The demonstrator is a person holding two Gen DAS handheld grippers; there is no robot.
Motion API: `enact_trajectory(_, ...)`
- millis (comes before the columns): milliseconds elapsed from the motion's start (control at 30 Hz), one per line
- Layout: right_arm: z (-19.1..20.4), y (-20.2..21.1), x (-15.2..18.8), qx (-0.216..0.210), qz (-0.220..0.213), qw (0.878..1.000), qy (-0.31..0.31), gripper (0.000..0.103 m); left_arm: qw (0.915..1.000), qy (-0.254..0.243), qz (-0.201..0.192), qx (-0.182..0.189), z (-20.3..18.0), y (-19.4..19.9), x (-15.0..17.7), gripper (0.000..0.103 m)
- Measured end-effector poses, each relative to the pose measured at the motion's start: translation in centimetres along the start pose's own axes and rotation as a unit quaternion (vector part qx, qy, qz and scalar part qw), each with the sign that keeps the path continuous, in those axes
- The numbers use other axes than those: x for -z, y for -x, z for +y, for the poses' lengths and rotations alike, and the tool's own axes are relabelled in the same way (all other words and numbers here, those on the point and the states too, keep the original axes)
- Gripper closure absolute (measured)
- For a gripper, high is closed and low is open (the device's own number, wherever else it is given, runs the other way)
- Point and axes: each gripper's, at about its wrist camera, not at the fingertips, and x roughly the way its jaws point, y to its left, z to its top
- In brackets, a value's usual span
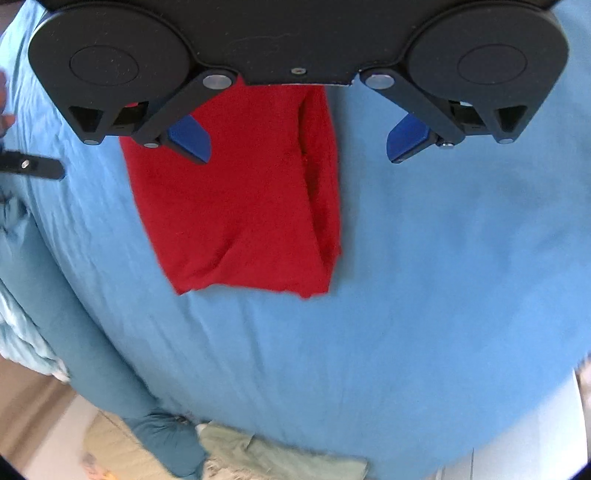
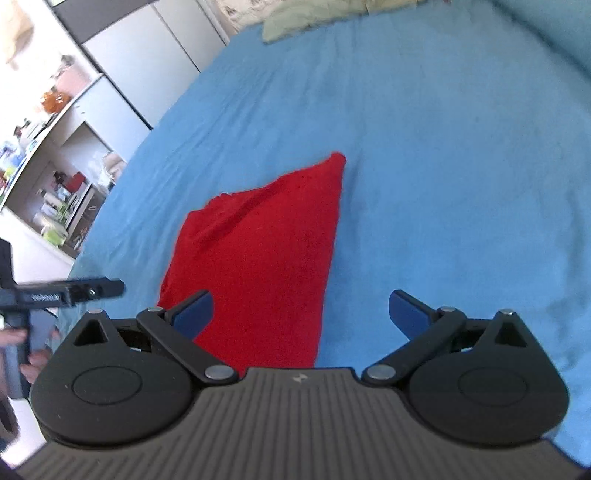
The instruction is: Fold small clothes
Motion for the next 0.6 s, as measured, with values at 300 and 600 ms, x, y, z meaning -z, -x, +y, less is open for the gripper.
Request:
enact_trajectory(300,-1.1,-6.8,-0.4,-0.035,0.044,0.998,-0.037,0.0,0.9993,0.011,0.03,0.018,0.0,-5.0,-0.1,0.016)
enact_trajectory(600,-0.3,-10.3,-0.1,-0.057,0.094,0.993,-0.033,0.01,0.9987,0.023,0.039,0.023,-0.1,-6.6,0.3,0.019)
